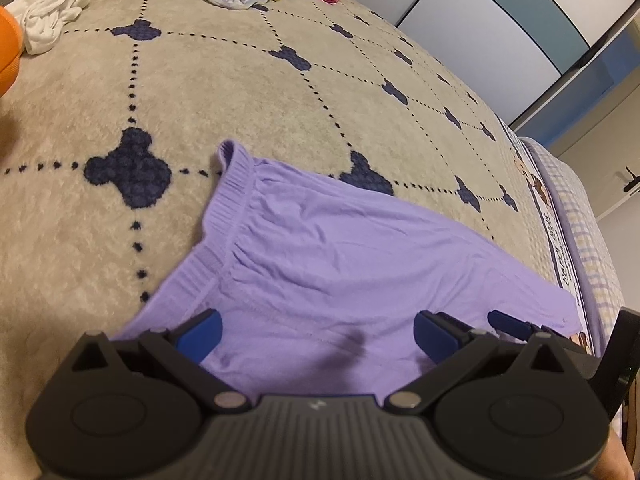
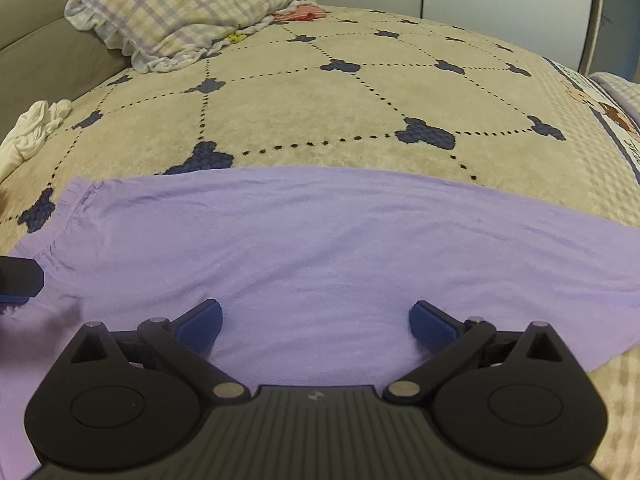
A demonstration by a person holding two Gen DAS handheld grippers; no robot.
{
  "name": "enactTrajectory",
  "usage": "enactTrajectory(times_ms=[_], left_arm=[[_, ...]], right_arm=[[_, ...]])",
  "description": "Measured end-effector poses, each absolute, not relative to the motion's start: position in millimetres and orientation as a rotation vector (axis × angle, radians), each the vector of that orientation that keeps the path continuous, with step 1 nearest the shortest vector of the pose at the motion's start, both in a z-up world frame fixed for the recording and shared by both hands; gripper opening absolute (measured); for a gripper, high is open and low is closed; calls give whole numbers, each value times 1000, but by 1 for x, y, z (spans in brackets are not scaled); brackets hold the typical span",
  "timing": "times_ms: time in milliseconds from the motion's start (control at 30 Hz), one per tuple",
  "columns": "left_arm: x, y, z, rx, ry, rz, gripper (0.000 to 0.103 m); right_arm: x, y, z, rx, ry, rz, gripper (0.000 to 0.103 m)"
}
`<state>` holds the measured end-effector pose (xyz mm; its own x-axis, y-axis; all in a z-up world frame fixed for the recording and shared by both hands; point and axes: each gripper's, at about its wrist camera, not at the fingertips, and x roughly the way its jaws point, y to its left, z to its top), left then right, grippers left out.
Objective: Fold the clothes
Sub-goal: 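Move the right gripper over the lavender pants and close on the fabric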
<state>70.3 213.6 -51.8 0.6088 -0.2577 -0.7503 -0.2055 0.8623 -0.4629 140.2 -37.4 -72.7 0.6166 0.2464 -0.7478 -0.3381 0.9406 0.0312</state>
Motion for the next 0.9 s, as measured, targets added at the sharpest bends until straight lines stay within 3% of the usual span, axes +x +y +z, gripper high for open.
enactTrajectory(times_ms=[133,267,900], left_arm=[[71,216,-49,-574,918,-29,103],[73,217,-43,-575,877,-12,102],[84,218,-39,-608,843,23,98]], right_arm=[[143,-36,-64,-140,848,340,102],[152,-37,-51,-136,822,349,86],[235,10,-44,-355,843,573,85]])
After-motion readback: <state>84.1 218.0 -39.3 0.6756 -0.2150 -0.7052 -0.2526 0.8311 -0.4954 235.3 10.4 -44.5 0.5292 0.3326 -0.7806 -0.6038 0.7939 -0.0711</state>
